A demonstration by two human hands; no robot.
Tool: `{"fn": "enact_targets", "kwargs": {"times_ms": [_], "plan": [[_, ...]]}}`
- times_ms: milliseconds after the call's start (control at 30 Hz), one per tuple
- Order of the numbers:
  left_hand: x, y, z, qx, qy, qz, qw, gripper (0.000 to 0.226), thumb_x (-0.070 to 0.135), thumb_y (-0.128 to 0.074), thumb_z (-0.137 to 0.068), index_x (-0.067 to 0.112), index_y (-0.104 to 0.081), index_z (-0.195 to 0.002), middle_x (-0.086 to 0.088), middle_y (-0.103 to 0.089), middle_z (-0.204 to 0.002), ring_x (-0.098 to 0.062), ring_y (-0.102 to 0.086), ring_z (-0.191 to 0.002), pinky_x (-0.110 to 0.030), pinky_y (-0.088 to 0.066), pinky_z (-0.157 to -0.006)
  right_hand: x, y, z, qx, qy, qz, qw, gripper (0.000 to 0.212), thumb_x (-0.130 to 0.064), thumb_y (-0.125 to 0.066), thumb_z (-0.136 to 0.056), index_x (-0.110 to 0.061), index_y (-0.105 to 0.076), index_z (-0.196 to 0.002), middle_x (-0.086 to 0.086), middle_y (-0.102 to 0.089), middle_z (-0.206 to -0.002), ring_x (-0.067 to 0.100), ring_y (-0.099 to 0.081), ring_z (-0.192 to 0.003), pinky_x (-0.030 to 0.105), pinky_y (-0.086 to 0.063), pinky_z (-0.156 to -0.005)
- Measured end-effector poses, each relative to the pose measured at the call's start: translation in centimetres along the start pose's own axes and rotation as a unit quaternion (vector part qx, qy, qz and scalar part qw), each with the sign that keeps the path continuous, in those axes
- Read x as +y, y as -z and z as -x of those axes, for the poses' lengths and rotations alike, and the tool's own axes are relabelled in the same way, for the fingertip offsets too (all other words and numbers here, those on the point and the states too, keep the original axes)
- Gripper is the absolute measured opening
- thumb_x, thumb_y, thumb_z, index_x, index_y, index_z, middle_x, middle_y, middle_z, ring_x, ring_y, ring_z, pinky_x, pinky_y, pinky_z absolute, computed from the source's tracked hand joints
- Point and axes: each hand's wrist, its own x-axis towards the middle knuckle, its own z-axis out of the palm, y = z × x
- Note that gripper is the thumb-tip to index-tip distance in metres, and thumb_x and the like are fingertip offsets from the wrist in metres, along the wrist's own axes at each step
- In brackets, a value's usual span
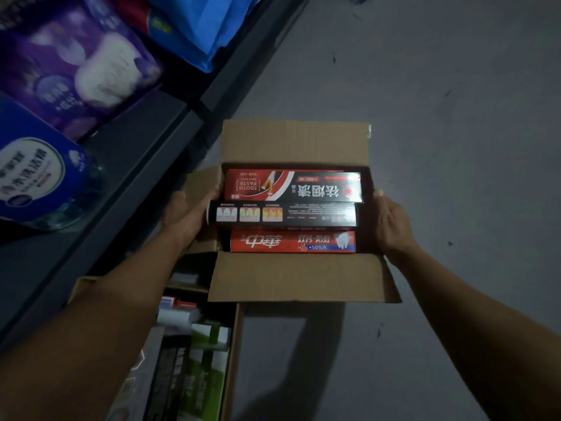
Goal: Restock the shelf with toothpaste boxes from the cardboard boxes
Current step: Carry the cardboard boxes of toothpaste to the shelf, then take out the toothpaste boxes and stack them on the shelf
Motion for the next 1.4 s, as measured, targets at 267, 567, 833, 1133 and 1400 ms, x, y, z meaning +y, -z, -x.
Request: {"fn": "enact_targets", "kwargs": {"times_ms": [267,567,833,1133,1400], "plan": [[0.1,-1.0,-0.8,-0.045,0.018,-0.012,0.999,0.123,0.09,-0.046,-0.048,0.015,-0.032,-0.145,-0.014,-0.046,-0.142,-0.034,-0.051,-0.123,-0.05,-0.043,-0.103,-0.6,-0.1,-0.6,0.0,0.046,0.034,0.998,0.05,-0.034,-0.023,-0.105,-0.004,-0.057,-0.085,0.006,-0.062,-0.081,0.008,-0.057,-0.069,0.016,-0.041,-0.056],[2.8,2.6,1.2,-0.064,0.006,-0.142,0.988,0.079,0.07,-0.036,-0.089,0.011,-0.041,-0.141,-0.014,-0.051,-0.136,-0.032,-0.053,-0.115,-0.037,-0.041,-0.087,-2.7,2.9,0.8,-0.003,-0.019,0.205,0.979,0.042,-0.032,-0.022,-0.105,-0.01,-0.053,-0.086,0.012,-0.056,-0.09,0.028,-0.05,-0.084,0.03,-0.03,-0.072],[8.6,6.6,11.9,-0.021,-0.064,-0.235,0.97,0.033,0.027,-0.053,-0.096,0.004,-0.054,-0.119,-0.017,-0.061,-0.112,-0.029,-0.06,-0.095,-0.039,-0.049,-0.077,-11.7,8.3,7.9,-0.113,-0.046,0.429,0.895,0.039,-0.022,-0.045,-0.097,-0.006,-0.043,-0.133,0.019,-0.052,-0.125,0.036,-0.051,-0.112,0.044,-0.045,-0.089],[14.7,12.8,27.9,-0.065,-0.105,-0.304,0.945,0.032,0.021,-0.059,-0.091,0.007,-0.057,-0.12,-0.014,-0.056,-0.125,-0.029,-0.054,-0.111,-0.04,-0.047,-0.091,-27.0,9.9,16.1,-0.264,0.093,0.483,0.83,0.048,-0.022,-0.053,-0.091,-0.014,-0.039,-0.135,0.012,-0.049,-0.132,0.03,-0.049,-0.117,0.036,-0.043,-0.092],[17.0,18.3,36.6,-0.044,-0.096,-0.324,0.94,0.037,0.022,-0.059,-0.091,0.012,-0.053,-0.125,-0.01,-0.052,-0.128,-0.027,-0.047,-0.12,-0.038,-0.042,-0.099,-36.9,9.3,21.3,-0.322,0.208,0.494,0.78,0.054,-0.022,-0.057,-0.089,-0.015,-0.036,-0.139,0.01,-0.047,-0.134,0.029,-0.047,-0.122,0.039,-0.041,-0.098]]}}
